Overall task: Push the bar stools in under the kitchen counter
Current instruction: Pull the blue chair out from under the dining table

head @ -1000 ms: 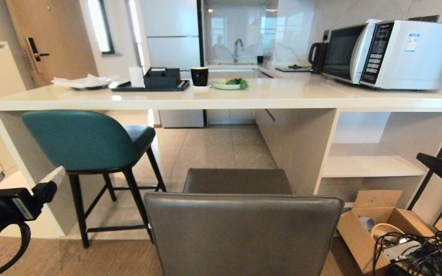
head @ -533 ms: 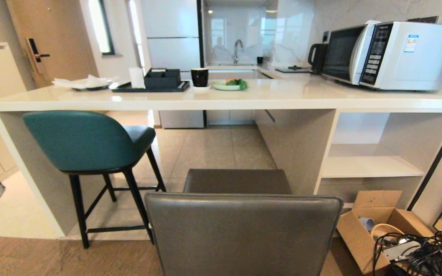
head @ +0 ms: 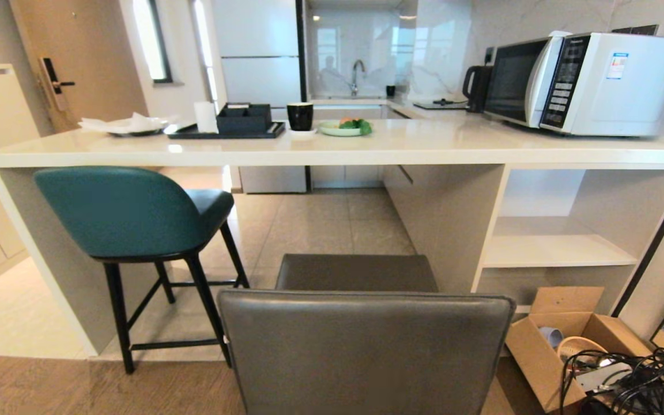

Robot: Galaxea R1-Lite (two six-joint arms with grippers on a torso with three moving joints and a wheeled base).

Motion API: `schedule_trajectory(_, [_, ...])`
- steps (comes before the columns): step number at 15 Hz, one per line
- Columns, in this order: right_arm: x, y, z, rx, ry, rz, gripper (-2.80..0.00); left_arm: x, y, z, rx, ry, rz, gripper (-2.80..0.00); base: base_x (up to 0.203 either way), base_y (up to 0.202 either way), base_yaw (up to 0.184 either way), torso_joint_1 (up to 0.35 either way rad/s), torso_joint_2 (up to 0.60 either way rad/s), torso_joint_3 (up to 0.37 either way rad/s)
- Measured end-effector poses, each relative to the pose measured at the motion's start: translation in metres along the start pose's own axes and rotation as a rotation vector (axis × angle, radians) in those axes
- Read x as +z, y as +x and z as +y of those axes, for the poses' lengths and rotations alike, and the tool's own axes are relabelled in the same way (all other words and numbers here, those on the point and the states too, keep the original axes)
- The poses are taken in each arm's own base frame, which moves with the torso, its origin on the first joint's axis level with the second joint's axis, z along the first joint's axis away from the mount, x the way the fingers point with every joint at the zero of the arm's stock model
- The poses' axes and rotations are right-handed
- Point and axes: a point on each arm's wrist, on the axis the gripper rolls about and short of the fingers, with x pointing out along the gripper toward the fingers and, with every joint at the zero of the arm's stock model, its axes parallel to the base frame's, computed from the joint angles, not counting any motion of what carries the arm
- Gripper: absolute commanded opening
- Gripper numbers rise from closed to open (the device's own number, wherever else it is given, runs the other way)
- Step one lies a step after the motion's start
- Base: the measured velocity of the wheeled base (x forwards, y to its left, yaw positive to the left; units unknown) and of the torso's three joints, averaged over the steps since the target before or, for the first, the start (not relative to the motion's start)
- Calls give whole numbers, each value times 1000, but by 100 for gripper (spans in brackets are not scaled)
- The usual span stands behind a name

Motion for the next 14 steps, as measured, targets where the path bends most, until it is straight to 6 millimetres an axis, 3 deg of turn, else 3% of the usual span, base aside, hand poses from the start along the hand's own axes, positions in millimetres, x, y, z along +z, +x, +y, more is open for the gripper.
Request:
schedule_trajectory(5, [-24,-25,5,-114,-49,-28,0,-4,-14,-7,167,42,5,0,0,0,0,0,0,0])
schedule_trajectory(9, [-62,-31,1,-150,-196,8,0,-52,-28,-6,-5,82,48,0,0,0,0,0,0,0])
schedule_trajectory(14, [-103,-26,-15,-403,-198,104,0,-111,-22,-3,-47,110,136,0,0,0,0,0,0,0])
